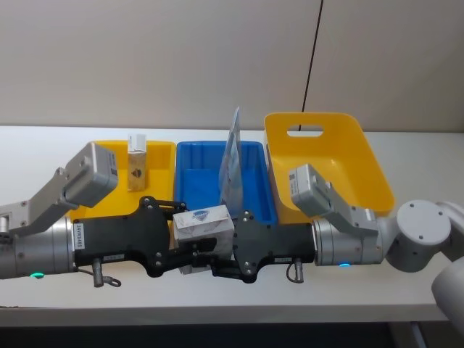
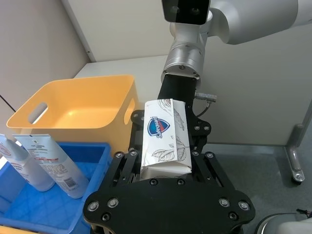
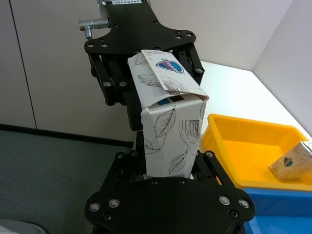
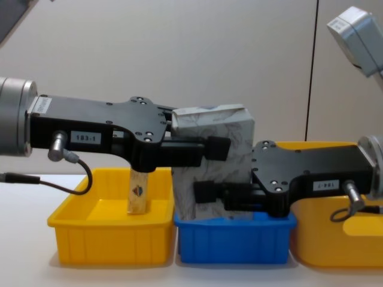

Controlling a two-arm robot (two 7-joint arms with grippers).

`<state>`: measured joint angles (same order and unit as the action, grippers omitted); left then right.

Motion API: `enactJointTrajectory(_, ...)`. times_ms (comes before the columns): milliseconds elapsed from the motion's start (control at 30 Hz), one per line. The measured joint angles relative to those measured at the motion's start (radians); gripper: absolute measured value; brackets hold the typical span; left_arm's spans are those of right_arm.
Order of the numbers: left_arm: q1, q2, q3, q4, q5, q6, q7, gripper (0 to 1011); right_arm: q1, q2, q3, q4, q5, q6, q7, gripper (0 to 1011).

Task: Bimanual collaborative sorting of washing and personal care products

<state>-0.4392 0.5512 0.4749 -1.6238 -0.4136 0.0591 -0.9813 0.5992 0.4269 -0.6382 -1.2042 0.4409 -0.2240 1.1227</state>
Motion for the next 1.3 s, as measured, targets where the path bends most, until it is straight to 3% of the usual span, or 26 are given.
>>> enactJointTrajectory(133, 0.000, 0.000, 0.000, 0.000, 0.000, 0.000, 0.000, 386, -0.002, 0.002, -0.003, -0.005, -0.001, -0.003, -0.006, 373)
enactJointTrajectory(800, 0.000, 0.000, 0.000, 0.000, -0.001, 0.000, 0.001, 981, -0.027, 0.042, 0.003, -0.065, 0.018, -0.003, -0.036, 364)
enactJointTrajectory(1300, 0.000, 0.000, 0.000, 0.000, 0.000, 0.000, 0.001, 1001, -0.075, 0.117, 0.046, -0.140, 0.048, 0.006, -0.087, 364)
